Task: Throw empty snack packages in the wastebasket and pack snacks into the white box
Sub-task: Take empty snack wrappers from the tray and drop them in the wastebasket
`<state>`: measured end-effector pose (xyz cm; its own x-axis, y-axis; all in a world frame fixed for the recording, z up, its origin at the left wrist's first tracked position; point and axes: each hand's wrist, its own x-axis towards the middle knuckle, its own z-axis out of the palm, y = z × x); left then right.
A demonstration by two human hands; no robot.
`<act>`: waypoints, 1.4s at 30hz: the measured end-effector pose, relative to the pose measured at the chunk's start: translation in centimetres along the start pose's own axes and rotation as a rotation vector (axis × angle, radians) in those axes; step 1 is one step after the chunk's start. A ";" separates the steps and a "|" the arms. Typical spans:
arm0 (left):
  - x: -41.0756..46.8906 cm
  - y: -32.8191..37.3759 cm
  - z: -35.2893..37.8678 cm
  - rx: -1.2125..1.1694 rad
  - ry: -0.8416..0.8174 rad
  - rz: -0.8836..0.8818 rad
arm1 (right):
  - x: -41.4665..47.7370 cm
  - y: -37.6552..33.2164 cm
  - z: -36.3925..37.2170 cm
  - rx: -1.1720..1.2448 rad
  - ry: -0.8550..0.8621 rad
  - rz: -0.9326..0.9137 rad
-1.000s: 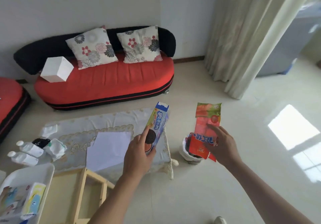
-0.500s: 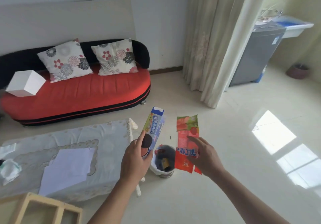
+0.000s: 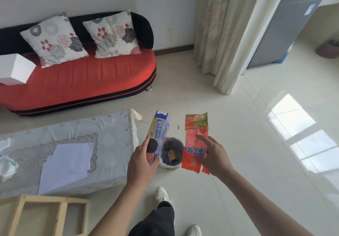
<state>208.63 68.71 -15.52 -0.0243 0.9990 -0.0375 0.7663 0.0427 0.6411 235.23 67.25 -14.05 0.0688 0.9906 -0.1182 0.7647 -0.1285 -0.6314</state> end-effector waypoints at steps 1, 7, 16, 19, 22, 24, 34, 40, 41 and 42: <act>0.6 -0.7 0.3 -0.009 -0.011 -0.023 | 0.8 0.0 0.4 0.001 -0.009 0.011; 5.3 -5.3 2.2 -0.030 -0.126 -0.159 | 5.8 0.3 4.1 -0.019 -0.076 0.119; 13.8 -9.4 5.9 -0.018 -0.302 -0.201 | 14.4 1.7 11.1 -0.065 -0.209 0.245; 16.6 -10.5 8.1 0.002 -0.344 -0.193 | 17.2 2.8 13.1 -0.070 -0.228 0.259; 19.0 -11.7 10.9 -0.001 -0.334 -0.195 | 19.5 4.4 15.2 -0.064 -0.227 0.254; 20.1 -12.8 13.1 -0.008 -0.313 -0.207 | 20.8 5.8 16.9 -0.058 -0.220 0.247; 20.4 -20.0 27.7 -0.059 -0.202 -0.419 | 24.6 15.8 27.7 -0.066 -0.234 0.235; 18.8 -23.9 35.1 -0.034 -0.228 -0.494 | 25.1 20.9 33.7 -0.129 -0.355 0.205; 18.7 -24.4 35.8 -0.030 -0.233 -0.507 | 25.3 21.5 34.4 -0.138 -0.372 0.192; 18.8 -24.6 36.3 -0.031 -0.237 -0.515 | 25.6 21.9 35.1 -0.148 -0.390 0.178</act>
<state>212.62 85.92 -59.81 -0.2424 0.8190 -0.5201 0.6747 0.5275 0.5163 231.31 88.13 -57.80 -0.0168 0.8583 -0.5128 0.8480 -0.2595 -0.4622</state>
